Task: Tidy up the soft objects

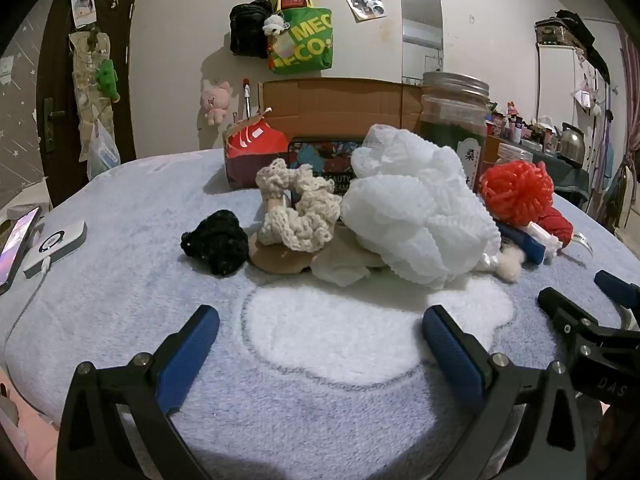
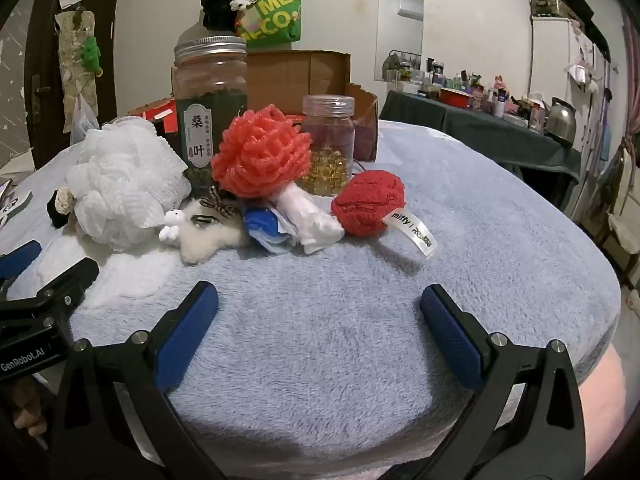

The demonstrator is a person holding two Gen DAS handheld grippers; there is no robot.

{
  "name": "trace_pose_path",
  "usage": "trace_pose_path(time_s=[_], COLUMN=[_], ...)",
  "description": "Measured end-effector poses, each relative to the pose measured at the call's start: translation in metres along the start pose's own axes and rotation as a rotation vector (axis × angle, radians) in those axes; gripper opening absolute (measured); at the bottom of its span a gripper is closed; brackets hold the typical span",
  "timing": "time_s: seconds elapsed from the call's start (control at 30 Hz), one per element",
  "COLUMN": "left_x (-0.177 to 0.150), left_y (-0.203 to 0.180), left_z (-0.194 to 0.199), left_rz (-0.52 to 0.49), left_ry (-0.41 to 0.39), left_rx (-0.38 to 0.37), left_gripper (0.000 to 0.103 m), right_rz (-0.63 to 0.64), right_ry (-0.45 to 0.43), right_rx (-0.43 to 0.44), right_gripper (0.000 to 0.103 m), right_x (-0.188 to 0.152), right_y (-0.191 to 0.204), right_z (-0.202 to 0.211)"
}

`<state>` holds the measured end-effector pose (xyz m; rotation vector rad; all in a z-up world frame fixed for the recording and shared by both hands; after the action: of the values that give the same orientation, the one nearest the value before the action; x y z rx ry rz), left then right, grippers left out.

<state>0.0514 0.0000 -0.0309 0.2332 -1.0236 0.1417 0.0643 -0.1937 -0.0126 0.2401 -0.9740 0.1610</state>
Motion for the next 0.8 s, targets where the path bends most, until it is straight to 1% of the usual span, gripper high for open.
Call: trace_pose_path(time_s=[0.8], left_x=[-0.0002], left_y=[-0.0001], left_z=[0.0000], left_rz=[-0.001], left_ry=[0.004], left_rx=[0.000], left_gripper=[0.103], right_rz=[0.000], right_ry=[0.001], right_rx=[0.000], right_gripper=[0.103], right_x=[-0.0005], right_y=[-0.0002], right_z=[-0.0009])
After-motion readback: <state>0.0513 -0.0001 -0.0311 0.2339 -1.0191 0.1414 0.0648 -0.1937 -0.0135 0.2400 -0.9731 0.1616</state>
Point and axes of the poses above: each gripper's, at about its wrist camera, not at the fingertips, and z roughly against the way its jaws point, y to its left, x to its top, the point moved 6 cm from there along -z, roughly the way its jaws point, and after that the axes turned 15 degrees about x, right-handed, at the moved point
